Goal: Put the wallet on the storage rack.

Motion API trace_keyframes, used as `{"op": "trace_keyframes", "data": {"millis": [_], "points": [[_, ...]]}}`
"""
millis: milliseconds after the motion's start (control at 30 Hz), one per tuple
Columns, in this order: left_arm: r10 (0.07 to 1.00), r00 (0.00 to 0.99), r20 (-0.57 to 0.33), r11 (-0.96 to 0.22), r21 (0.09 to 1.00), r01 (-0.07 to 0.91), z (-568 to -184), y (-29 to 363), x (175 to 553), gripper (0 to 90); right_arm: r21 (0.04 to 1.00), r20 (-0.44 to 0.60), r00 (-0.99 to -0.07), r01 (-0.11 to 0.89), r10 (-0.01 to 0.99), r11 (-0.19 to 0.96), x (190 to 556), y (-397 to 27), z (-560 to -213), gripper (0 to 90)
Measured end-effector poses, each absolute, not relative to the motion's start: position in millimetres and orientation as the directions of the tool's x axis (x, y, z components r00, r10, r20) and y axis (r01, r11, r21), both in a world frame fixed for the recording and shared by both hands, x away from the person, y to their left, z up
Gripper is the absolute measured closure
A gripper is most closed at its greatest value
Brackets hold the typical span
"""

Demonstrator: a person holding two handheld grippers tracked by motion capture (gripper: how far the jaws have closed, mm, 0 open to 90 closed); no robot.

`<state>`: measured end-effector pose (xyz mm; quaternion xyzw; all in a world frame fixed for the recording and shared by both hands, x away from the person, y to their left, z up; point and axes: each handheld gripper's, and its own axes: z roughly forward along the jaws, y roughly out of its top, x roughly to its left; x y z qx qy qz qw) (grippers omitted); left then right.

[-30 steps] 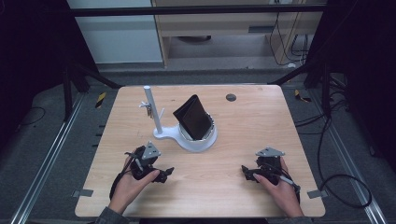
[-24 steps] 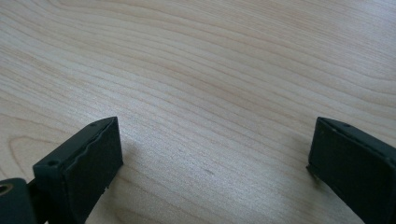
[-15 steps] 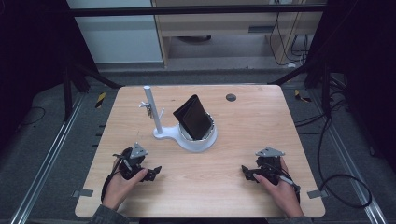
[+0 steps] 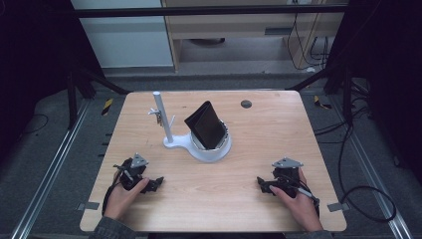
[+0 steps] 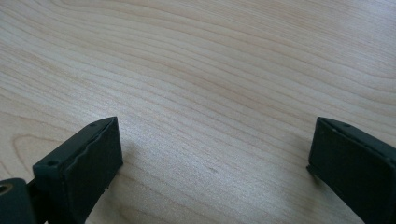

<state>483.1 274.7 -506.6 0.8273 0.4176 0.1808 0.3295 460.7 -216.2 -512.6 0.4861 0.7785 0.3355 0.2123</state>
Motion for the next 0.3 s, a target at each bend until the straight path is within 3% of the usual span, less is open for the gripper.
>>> {"op": "trace_keyframes", "data": {"millis": [300], "points": [[0.815, 0.579, 0.021, -0.419, 0.712, 0.564, -508.6, 280.7, 479.7, 0.0, 0.723, -0.007, -0.426, 0.623, 0.905, 0.299, 464.2, -213.3, -512.8, 0.7]]}}
